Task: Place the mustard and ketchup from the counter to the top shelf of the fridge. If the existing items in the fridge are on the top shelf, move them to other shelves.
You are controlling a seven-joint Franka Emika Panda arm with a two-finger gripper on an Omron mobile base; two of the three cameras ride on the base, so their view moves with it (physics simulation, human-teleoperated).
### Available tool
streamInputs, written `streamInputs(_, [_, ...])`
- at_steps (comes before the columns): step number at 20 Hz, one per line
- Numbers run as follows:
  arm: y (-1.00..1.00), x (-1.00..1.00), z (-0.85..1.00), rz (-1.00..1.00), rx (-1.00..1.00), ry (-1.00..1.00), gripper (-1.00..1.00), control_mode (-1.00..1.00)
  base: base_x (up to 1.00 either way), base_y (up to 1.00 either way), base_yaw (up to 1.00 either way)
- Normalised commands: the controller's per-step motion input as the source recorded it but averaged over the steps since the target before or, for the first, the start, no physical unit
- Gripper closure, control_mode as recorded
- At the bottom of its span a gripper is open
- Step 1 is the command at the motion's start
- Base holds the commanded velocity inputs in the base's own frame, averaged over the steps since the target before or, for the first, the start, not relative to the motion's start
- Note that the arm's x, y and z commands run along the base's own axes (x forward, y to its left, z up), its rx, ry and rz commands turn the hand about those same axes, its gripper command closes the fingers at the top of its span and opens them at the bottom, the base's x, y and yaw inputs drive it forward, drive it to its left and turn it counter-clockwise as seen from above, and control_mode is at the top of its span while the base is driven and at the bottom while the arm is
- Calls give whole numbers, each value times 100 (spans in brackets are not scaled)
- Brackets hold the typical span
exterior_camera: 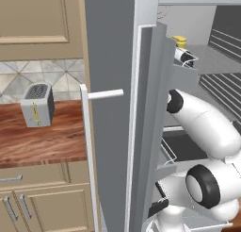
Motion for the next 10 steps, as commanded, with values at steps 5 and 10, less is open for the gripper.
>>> streamInputs(5, [-16, 37, -25, 0, 0, 0, 100, -100, 0, 0, 0])
streamInputs(10, [0, 12, -6, 0, 0, 0, -100, -100, 0, 0, 0])
